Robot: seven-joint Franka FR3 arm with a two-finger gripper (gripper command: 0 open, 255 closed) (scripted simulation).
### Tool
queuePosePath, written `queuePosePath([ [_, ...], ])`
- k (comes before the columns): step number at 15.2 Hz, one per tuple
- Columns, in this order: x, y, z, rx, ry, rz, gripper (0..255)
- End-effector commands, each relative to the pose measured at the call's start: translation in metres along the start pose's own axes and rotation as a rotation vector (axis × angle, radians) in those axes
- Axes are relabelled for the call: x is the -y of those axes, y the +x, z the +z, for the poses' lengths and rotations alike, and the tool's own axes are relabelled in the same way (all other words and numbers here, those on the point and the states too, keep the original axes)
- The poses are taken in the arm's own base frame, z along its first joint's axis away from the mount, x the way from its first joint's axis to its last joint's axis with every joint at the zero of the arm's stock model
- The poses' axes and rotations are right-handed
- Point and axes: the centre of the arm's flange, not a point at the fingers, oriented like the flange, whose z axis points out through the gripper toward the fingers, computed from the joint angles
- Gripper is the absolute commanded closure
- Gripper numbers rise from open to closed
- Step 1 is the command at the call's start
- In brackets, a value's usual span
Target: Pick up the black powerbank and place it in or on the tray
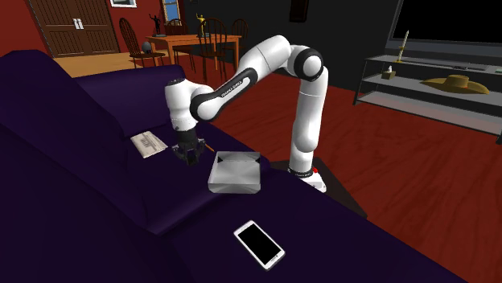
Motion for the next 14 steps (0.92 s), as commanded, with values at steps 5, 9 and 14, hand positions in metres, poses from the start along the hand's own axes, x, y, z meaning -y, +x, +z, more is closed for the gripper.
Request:
queuePosePath([
  [5, 0.000, 0.001, -0.032, 0.000, -0.001, 0.000, 255],
  [9, -0.001, 0.001, -0.053, 0.000, -0.001, 0.000, 255],
  [14, -0.002, 0.001, -0.079, 0.000, -0.001, 0.000, 255],
])
